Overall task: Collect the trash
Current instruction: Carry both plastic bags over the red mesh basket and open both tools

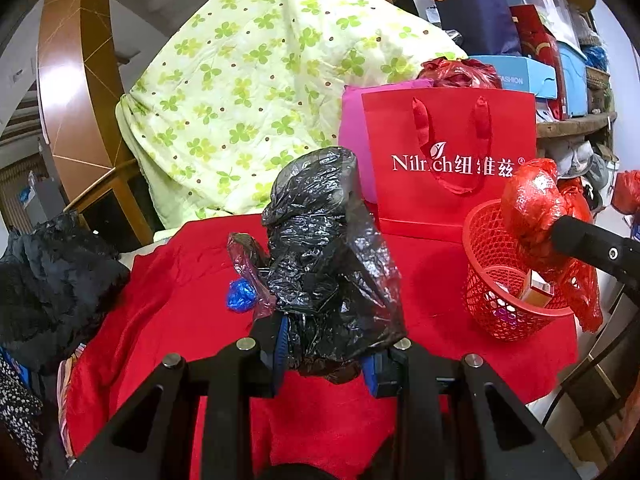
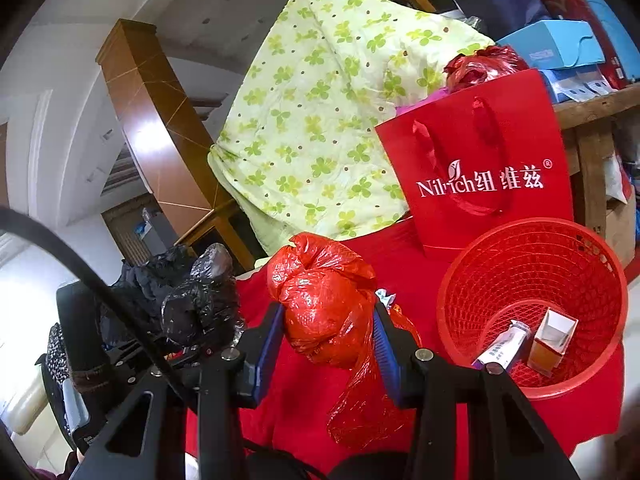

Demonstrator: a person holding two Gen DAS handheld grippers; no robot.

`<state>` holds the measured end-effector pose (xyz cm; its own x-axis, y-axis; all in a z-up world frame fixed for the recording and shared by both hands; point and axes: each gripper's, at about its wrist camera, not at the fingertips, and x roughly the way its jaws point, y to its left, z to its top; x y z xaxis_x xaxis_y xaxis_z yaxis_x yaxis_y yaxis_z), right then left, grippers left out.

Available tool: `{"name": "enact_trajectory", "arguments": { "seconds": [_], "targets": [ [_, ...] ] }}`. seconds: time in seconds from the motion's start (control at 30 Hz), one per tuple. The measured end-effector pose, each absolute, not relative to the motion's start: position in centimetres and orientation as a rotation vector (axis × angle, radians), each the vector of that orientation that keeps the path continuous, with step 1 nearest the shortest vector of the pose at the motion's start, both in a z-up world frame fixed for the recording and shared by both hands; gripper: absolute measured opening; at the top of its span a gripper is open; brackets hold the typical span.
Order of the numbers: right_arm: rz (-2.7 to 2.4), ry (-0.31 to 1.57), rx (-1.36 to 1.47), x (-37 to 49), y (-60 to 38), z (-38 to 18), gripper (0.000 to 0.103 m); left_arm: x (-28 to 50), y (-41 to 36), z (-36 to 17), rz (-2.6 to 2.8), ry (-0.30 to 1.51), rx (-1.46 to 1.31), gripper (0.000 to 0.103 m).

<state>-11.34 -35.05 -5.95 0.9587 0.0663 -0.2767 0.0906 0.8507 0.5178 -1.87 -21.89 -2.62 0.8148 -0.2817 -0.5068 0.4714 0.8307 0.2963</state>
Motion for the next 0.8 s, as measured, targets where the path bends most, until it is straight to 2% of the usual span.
{"name": "enact_trajectory", "arguments": {
  "seconds": [0.8],
  "targets": [
    [-0.099, 0.279, 0.649, -13.7, -40.1, -7.9, 0.047, -2.8, -26.2, -3.8, -0.481, 0.482, 0.521, 0.032]
  ]
}}
